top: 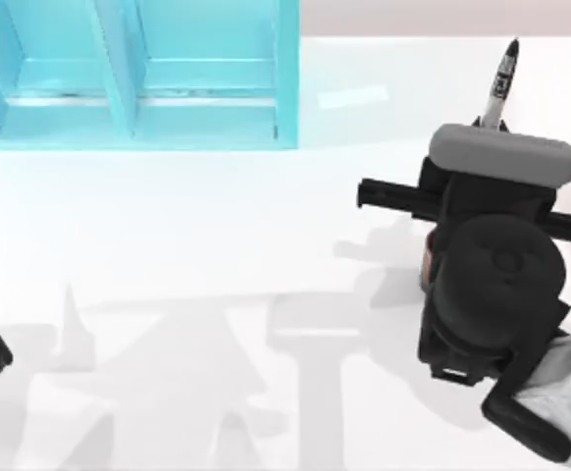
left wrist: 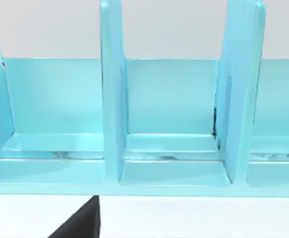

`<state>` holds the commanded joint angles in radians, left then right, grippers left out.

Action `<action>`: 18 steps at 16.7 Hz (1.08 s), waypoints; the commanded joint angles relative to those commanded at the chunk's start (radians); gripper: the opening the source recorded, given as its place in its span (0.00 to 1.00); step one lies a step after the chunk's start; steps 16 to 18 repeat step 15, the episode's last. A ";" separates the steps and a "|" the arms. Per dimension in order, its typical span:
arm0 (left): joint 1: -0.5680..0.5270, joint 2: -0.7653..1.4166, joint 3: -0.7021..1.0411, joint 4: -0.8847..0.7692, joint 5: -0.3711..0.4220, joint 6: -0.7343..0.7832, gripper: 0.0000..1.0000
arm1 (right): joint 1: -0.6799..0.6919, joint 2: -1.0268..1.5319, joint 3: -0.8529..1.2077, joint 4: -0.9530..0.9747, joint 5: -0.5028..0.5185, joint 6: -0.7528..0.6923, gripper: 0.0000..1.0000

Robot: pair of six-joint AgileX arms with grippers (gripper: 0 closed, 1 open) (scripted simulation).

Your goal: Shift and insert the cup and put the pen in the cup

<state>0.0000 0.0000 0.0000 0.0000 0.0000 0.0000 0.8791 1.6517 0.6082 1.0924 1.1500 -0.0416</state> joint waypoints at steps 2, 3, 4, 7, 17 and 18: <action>0.000 0.000 0.000 0.000 0.000 0.000 1.00 | 0.000 0.000 0.000 0.000 0.000 0.000 0.45; 0.000 0.000 0.000 0.000 0.000 0.000 1.00 | 0.000 0.000 0.000 0.000 0.000 0.000 0.53; 0.000 0.000 0.000 0.000 0.000 0.000 1.00 | 0.000 0.000 0.000 0.000 0.000 0.000 0.60; 0.000 0.000 0.000 0.000 0.000 0.000 1.00 | 0.000 0.000 0.000 0.000 0.000 0.000 0.83; 0.000 0.000 0.000 0.000 0.000 0.000 1.00 | 0.000 0.000 0.000 0.000 0.000 0.000 1.00; 0.000 0.000 0.000 0.000 0.000 0.000 1.00 | 0.000 0.000 0.000 0.000 0.000 0.000 1.00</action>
